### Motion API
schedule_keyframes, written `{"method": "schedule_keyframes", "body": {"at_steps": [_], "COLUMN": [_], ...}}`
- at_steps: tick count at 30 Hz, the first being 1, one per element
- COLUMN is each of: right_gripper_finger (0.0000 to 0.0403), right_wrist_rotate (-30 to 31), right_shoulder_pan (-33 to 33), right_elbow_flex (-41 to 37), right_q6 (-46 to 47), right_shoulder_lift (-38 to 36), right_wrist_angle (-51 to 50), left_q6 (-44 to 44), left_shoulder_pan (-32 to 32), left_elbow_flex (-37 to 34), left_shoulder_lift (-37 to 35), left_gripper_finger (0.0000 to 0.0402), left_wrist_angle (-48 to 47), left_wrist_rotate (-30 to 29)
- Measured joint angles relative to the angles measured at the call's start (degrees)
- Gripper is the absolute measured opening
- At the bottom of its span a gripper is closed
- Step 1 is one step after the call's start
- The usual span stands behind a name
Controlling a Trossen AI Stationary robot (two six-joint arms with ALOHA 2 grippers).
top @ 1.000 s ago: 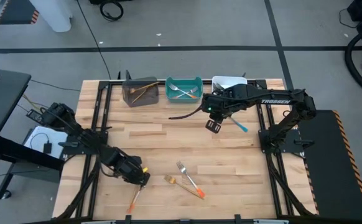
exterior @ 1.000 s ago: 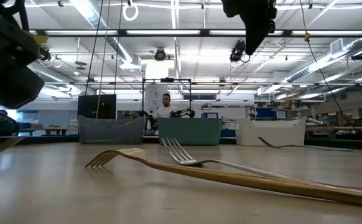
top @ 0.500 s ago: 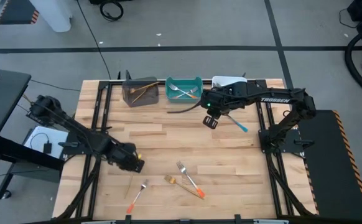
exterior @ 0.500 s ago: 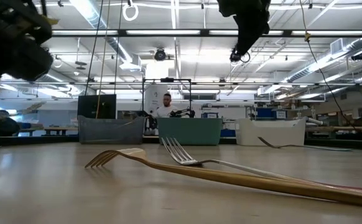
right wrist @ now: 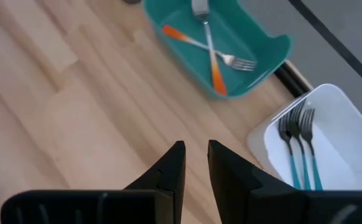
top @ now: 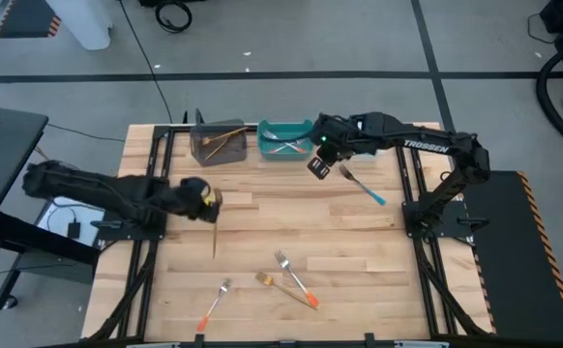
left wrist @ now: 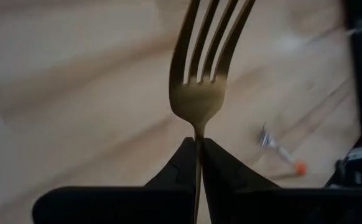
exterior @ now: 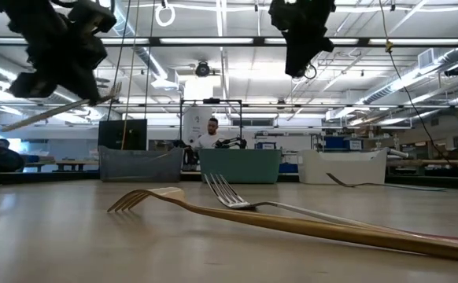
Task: Sort silverware by color (type)
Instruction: Put the gold fork into the black bin
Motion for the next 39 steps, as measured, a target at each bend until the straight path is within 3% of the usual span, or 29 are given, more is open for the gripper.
{"method": "schedule_keyframes", "body": {"at_steps": [7, 18, 24, 29, 32, 39], "right_gripper_finger": [0.0077, 0.0077, 0.0077, 0.0077, 0.0077, 0.0077], "right_wrist_rotate": [0.0, 0.0, 1.6, 3.7, 4.3, 3.9], "right_shoulder_pan": [-4.8, -10.1, -12.1, -15.1, -17.1, -21.1], "right_elbow_flex": [0.0, 0.0, 0.0, 0.0, 0.0, 0.0], "right_q6": [0.0, 0.2, -0.1, -1.8, -3.2, -8.9], "right_shoulder_lift": [0.0, 0.0, 0.0, 0.0, 0.0, 0.0], "right_wrist_angle": [1.1, 3.4, 3.4, 4.9, 7.2, 10.8], "left_q6": [21.5, 58.9, 66.2, 76.8, 83.4, 86.4], "left_shoulder_pan": [12.8, 34.4, 44.7, 51.7, 54.2, 55.6], "left_elbow_flex": [0.0, 0.1, 0.1, 0.1, 0.1, 0.0], "left_shoulder_lift": [-3.4, -0.7, -0.1, 0.3, 2.5, 11.3], "left_gripper_finger": [0.0017, 0.0017, 0.0018, 0.0018, 0.0018, 0.0019], "left_wrist_angle": [5.4, 19.6, 30.0, 31.5, 31.4, 30.4], "left_wrist_rotate": [-0.9, -0.9, -0.9, -0.9, -1.0, 1.1]}}
